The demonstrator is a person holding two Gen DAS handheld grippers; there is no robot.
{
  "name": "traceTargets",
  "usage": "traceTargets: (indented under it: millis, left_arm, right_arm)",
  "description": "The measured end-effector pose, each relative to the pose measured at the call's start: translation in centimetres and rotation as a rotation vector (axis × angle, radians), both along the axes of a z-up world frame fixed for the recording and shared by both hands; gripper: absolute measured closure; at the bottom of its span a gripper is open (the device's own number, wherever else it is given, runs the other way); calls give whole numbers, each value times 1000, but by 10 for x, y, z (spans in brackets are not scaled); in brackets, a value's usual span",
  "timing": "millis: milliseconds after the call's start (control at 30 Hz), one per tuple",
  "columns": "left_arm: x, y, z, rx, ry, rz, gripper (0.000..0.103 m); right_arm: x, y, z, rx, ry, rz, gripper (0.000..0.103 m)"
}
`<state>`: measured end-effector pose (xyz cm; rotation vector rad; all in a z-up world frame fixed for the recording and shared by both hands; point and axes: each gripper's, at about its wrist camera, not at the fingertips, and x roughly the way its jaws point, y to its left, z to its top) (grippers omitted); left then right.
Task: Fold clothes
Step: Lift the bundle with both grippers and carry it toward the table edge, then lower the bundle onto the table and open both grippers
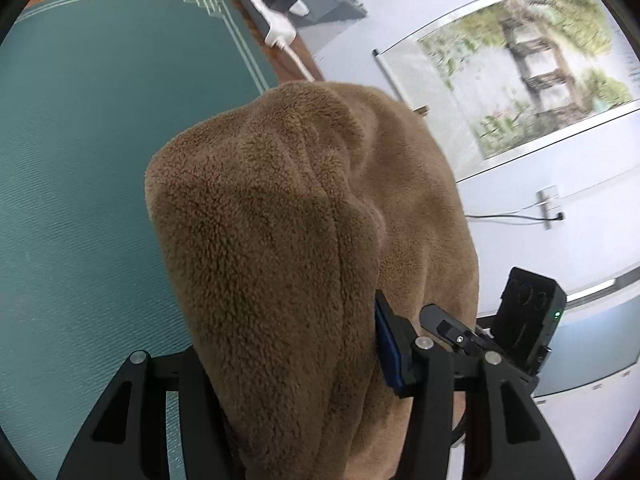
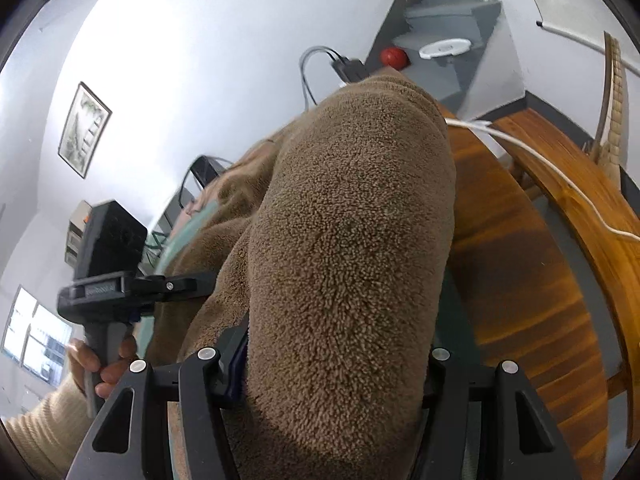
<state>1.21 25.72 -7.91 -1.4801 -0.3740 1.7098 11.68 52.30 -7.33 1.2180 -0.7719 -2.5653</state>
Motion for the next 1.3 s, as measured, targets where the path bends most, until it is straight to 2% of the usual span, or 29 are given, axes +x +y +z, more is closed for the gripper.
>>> traceTargets:
  millis: [67, 133, 200, 333, 400, 533, 600, 667, 767, 833, 967, 1033, 1167, 1300]
  left_arm:
    - [3, 3, -4, -16, 4, 8, 46]
    - [5, 4, -3, -18, 1, 21, 42]
    - [5, 1, -4, -62, -1, 45, 21]
    - [12, -11, 13, -175, 66, 107, 20]
    - [24, -16, 31, -274, 149, 134, 18]
    - [62, -16, 68, -458, 341, 168, 16]
    - [81, -1, 84, -496, 387, 183, 16]
    - [97, 7, 96, -500, 418, 203, 15]
    - [137, -16, 95, -518, 459, 222, 15]
    - [143, -12, 95, -552, 502, 231, 15]
    - [148, 8, 110, -602, 585, 231, 15]
    - [155, 9, 118, -592, 590, 233, 15]
    - [164, 1, 131, -554, 590, 241, 15]
    - [172, -7, 140, -530, 608, 245, 15]
  right_arm:
    - [0, 4, -10, 3, -14, 15, 42]
    - [4, 2, -17, -1, -12, 19, 36]
    - [4, 6, -19, 18, -20, 6, 23]
    - [10, 1, -6, 125, -26, -14, 19]
    - [21, -7, 7, 229, -16, -36, 15]
    - [57, -19, 19, 347, -31, -102, 1]
    - [73, -26, 28, 387, -39, -138, 1]
    - [90, -34, 36, 389, -51, -180, 1]
    - [115, -41, 45, 400, -77, -222, 1]
    - [129, -49, 51, 399, -67, -225, 1]
    - [153, -68, 71, 486, -30, -241, 1]
    - [150, -76, 75, 494, -19, -253, 1]
    - [152, -86, 89, 520, -53, -283, 1]
    - [154, -100, 103, 524, -19, -254, 1]
